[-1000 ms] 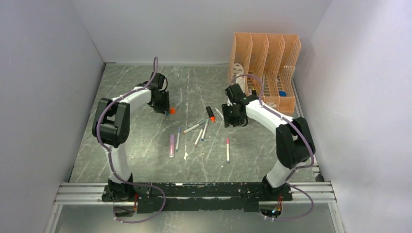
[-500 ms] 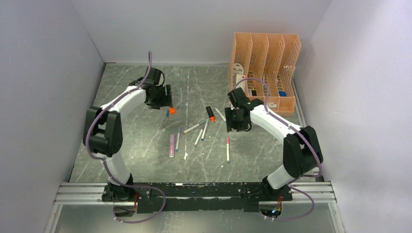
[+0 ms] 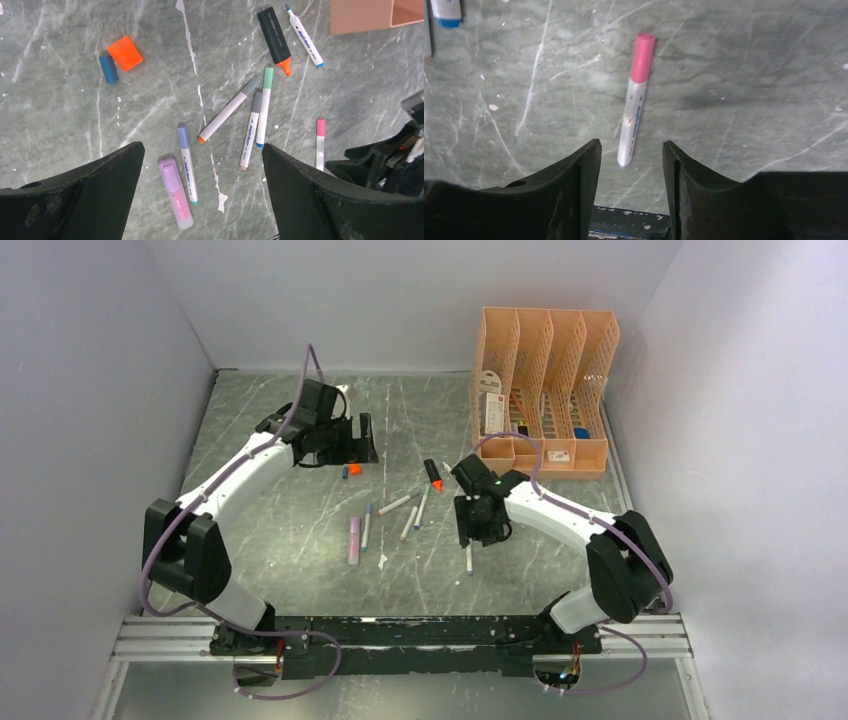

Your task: Open the pen caps

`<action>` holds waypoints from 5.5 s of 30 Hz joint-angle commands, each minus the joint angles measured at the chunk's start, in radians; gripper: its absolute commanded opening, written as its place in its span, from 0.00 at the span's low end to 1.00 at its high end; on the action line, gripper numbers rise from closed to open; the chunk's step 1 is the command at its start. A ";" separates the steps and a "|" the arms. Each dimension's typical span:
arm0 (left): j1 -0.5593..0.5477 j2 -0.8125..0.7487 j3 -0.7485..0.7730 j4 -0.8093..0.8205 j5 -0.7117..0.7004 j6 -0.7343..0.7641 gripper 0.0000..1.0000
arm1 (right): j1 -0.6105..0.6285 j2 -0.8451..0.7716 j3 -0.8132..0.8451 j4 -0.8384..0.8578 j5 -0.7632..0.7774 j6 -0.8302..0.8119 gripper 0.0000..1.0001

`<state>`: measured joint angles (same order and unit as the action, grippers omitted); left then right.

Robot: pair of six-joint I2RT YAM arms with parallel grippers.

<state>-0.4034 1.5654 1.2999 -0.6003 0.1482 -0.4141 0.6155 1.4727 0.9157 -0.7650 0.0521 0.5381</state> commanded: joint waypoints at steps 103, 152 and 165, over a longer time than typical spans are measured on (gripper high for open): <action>-0.173 -0.183 -0.439 0.998 0.294 -0.531 0.07 | -0.026 -0.130 -0.059 0.679 -0.793 0.201 0.00; 0.021 -0.036 -0.167 0.247 0.121 -0.106 0.09 | -0.115 0.562 0.674 0.016 0.034 -0.323 0.00; 0.022 0.025 -0.208 0.291 0.114 -0.109 0.09 | -0.116 0.650 0.724 0.042 0.013 -0.315 0.18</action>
<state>-0.3874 1.5665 1.0981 -0.3302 0.2802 -0.5377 0.5022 2.1113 1.6123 -0.7303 0.0578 0.2260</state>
